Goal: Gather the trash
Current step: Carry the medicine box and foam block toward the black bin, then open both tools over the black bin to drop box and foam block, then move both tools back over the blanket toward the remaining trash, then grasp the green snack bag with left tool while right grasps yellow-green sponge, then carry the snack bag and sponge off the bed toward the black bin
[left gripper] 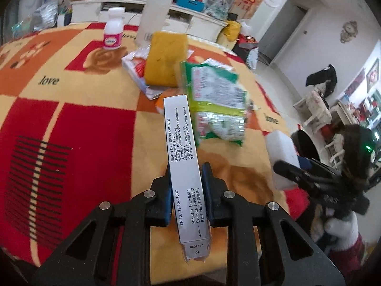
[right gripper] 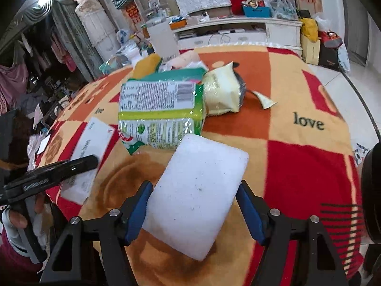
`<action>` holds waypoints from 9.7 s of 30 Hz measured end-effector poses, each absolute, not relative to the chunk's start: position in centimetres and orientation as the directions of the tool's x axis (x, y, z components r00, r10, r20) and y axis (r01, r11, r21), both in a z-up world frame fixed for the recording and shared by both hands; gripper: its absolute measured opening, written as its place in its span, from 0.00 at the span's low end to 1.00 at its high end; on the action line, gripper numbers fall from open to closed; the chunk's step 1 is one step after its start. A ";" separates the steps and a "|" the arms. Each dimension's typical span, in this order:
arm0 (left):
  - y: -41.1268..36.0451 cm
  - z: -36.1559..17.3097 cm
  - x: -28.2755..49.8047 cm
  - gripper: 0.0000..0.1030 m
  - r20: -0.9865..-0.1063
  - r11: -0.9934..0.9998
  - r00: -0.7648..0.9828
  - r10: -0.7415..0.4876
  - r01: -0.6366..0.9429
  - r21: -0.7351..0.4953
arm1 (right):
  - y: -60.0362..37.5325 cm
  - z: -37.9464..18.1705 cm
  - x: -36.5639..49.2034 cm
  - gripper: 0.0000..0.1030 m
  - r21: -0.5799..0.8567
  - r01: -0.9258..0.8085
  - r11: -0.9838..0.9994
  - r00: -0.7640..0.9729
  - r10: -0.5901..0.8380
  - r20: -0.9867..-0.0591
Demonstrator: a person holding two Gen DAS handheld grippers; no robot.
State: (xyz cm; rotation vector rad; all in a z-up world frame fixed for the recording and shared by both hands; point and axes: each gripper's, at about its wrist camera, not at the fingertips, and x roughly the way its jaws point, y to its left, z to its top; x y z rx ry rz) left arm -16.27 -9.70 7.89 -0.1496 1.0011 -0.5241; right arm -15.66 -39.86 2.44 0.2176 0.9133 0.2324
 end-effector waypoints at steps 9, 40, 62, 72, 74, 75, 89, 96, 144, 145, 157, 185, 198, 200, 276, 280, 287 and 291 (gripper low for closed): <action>-15.3 9.9 -17.5 0.19 -0.748 0.821 0.405 -0.526 0.470 -0.323 | -43.0 2.7 -16.6 0.68 0.279 -0.042 0.959 0.613 0.245 -0.751; -43.4 8.7 -15.4 0.19 -0.744 0.560 0.123 -0.656 0.740 -0.372 | -66.6 2.0 -23.8 0.68 0.214 0.409 0.887 0.620 -0.098 -0.778; -52.6 4.7 -14.0 0.57 -0.712 0.488 0.004 -0.702 0.731 -0.477 | -73.1 -1.2 -24.8 0.86 0.252 0.518 0.818 0.578 -0.117 -0.807; -50.8 5.6 -14.1 0.57 -0.735 0.543 0.084 -0.672 0.730 -0.414 | -71.9 -1.5 -25.2 0.86 0.279 0.507 0.816 0.585 -0.088 -0.807; -50.2 5.8 -14.4 0.57 -0.743 0.559 0.112 -0.660 0.734 -0.386 | -71.2 -1.5 -25.0 0.86 0.271 0.501 0.822 0.581 -0.087 -0.809; -49.8 5.9 -14.5 0.57 -0.747 0.567 0.127 -0.652 0.736 -0.370 | -70.9 -1.5 -24.9 0.87 0.267 0.498 0.825 0.579 -0.087 -0.811; -43.2 6.5 -14.6 0.57 -0.759 0.660 0.257 -0.598 0.695 -0.284 | -65.1 -0.1 -23.1 0.86 0.216 0.418 0.882 0.586 -0.080 -0.806; -38.3 6.1 -12.8 0.57 -0.763 0.723 0.310 -0.567 0.631 -0.281 | -61.6 0.8 -21.6 0.86 0.241 0.350 0.905 0.604 -0.022 -0.796; -0.2 3.7 -8.2 0.67 -0.760 0.875 0.449 -0.469 0.121 -0.469 | -35.5 0.3 -7.5 0.86 0.356 -0.140 0.924 0.512 0.376 -0.772; -0.5 3.4 -8.0 0.66 -0.764 0.878 0.445 -0.467 0.128 -0.461 | -35.0 0.5 -7.0 0.86 0.350 -0.144 0.926 0.513 0.372 -0.774; 0.0 3.6 -7.8 0.21 -0.776 0.902 0.464 -0.427 0.155 -0.404 | -30.7 4.0 -1.1 0.86 0.315 -0.155 0.936 0.577 0.345 -0.740; 3.6 3.4 -10.4 0.21 -0.769 0.901 0.482 -0.419 0.119 -0.416 | -17.9 3.6 5.1 0.89 -0.074 -0.300 0.951 0.597 0.127 -0.792; 3.0 2.6 -9.6 0.22 -0.765 0.890 0.473 -0.437 0.106 -0.443 | -19.7 1.8 5.0 0.52 0.097 -0.376 0.921 0.463 0.278 -0.842; 3.2 2.8 -9.6 0.22 -0.766 0.894 0.476 -0.431 0.108 -0.436 | -19.6 2.3 3.8 0.52 0.110 -0.413 0.904 0.441 0.304 -0.844; -24.2 12.7 -14.4 0.13 -0.682 0.670 0.254 -0.686 0.587 -0.455 | -53.8 2.6 -16.3 0.49 0.180 -0.012 0.984 0.532 0.159 -0.832; -28.6 12.6 -14.4 0.13 -0.680 0.634 0.216 -0.701 0.626 -0.455 | -58.0 2.2 -17.9 0.49 0.179 0.075 0.981 0.541 0.111 -0.834; -36.7 12.3 -14.3 0.13 -0.680 0.590 0.184 -0.710 0.682 -0.432 | -65.5 1.5 -21.1 0.49 0.161 0.236 0.958 0.530 0.012 -0.848; -41.4 12.0 -14.4 0.13 -0.672 0.561 0.165 -0.722 0.707 -0.430 | -69.0 0.8 -22.7 0.49 0.153 0.308 0.939 0.514 -0.029 -0.857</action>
